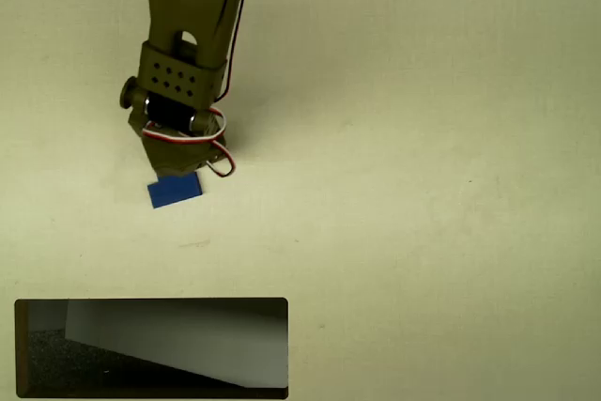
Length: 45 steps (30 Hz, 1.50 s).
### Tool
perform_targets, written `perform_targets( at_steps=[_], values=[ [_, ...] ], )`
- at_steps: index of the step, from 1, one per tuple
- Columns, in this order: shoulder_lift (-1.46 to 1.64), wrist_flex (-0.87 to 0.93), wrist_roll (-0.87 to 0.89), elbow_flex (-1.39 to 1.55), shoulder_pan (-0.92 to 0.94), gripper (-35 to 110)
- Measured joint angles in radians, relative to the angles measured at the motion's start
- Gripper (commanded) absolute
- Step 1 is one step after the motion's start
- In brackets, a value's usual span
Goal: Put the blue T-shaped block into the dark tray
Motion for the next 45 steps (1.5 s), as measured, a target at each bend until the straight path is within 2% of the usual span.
perform_targets(
  at_steps=[11,21,26,32,35,38,42,45],
  values=[
    [-0.291,0.012,0.000,-0.420,0.052,0],
    [-0.440,0.051,-0.021,-0.640,0.078,0],
    [-0.313,0.075,-0.014,-0.474,0.020,0],
    [-0.040,0.285,0.064,-0.242,-0.063,0],
    [0.058,0.364,-0.038,-0.232,0.020,0],
    [0.032,0.314,-0.195,-0.241,0.167,0],
    [-0.097,0.164,-0.400,-0.359,0.328,0],
    [-0.224,0.014,-0.408,-0.430,0.376,0]
  ],
)
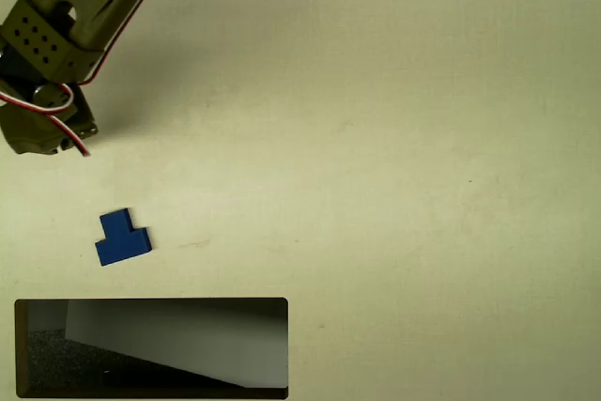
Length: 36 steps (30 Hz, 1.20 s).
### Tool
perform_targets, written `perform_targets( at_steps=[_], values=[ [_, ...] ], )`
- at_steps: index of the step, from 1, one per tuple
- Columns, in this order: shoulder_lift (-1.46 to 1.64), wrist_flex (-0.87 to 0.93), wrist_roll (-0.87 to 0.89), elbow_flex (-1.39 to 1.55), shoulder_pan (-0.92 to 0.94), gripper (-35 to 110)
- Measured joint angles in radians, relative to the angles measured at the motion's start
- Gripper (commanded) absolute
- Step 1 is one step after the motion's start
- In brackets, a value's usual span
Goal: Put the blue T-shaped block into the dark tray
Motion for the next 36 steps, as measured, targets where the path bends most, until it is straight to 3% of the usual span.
perform_targets(
  at_steps=[3,10,24,31,36],
  values=[
    [-0.143,-0.133,0.057,-0.098,-0.003,0],
    [-0.365,-0.198,0.206,-0.373,-0.094,0],
    [-0.511,-0.302,0.518,-0.535,-0.414,0],
    [-0.611,-0.376,0.614,-0.641,-0.479,0],
    [-0.773,-0.747,0.894,-0.759,-0.580,0]
  ],
)
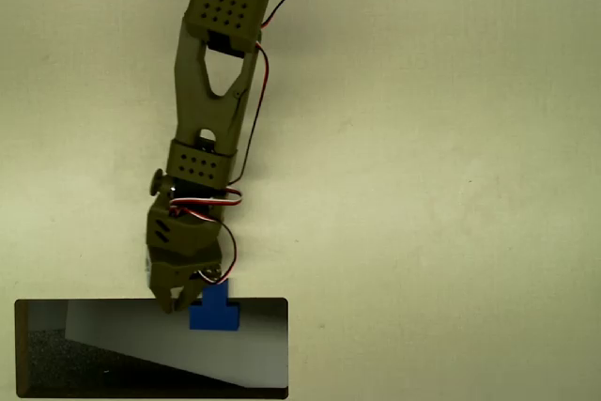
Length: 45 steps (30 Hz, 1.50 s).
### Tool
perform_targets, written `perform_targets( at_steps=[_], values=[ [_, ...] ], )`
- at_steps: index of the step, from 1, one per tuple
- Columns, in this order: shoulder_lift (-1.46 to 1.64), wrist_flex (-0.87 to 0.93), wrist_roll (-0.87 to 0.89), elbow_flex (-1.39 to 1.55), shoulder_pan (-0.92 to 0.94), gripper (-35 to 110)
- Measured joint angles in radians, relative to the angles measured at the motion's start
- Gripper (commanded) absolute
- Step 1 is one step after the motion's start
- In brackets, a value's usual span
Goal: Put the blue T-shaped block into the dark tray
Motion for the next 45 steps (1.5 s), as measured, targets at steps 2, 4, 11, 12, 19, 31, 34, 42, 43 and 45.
perform_targets(
  at_steps=[2,4,11,12,19,31,34,42,43,45],
  values=[
    [-0.048,-0.187,0.114,-0.046,-0.041,1],
    [-0.052,-0.296,0.179,-0.069,-0.044,1],
    [-0.075,-0.396,0.308,-0.080,-0.008,1],
    [-0.095,-0.417,0.308,-0.084,-0.012,1],
    [-0.210,-0.528,0.285,-0.103,-0.095,0],
    [-0.348,-0.518,0.233,-0.235,-0.137,0],
    [-0.365,-0.551,0.232,-0.244,-0.143,0],
    [-0.367,-0.637,0.199,-0.233,-0.176,0],
    [-0.367,-0.640,0.199,-0.227,-0.176,0],
    [-0.368,-0.641,0.199,-0.225,-0.176,0]
  ],
)
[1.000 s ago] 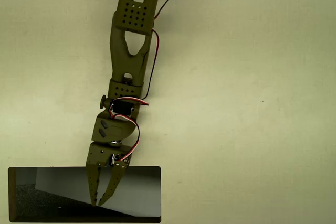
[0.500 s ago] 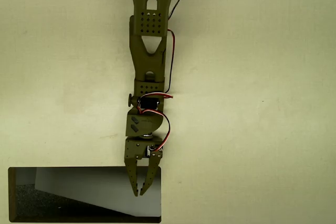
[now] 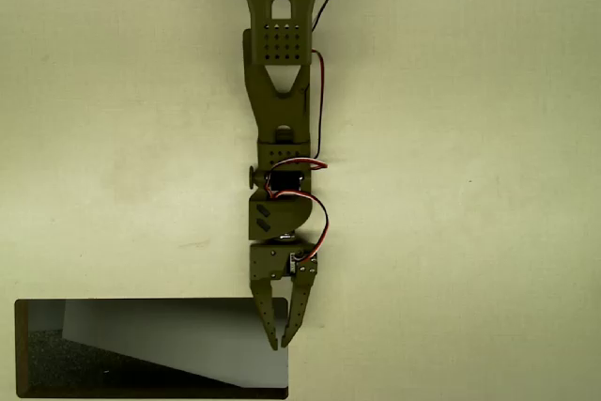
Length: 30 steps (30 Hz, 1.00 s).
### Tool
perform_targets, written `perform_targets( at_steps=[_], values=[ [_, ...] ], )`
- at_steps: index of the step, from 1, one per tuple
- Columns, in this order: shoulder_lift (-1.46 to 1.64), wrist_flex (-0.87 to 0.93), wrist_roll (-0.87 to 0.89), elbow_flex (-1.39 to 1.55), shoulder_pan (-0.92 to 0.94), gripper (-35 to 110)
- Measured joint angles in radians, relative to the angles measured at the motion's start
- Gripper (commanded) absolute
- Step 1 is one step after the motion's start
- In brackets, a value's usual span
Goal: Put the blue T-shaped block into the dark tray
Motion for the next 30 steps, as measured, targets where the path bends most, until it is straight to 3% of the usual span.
perform_targets(
  at_steps=[30],
  values=[
    [0.000,-0.012,-0.005,0.000,0.017,1]
  ],
)
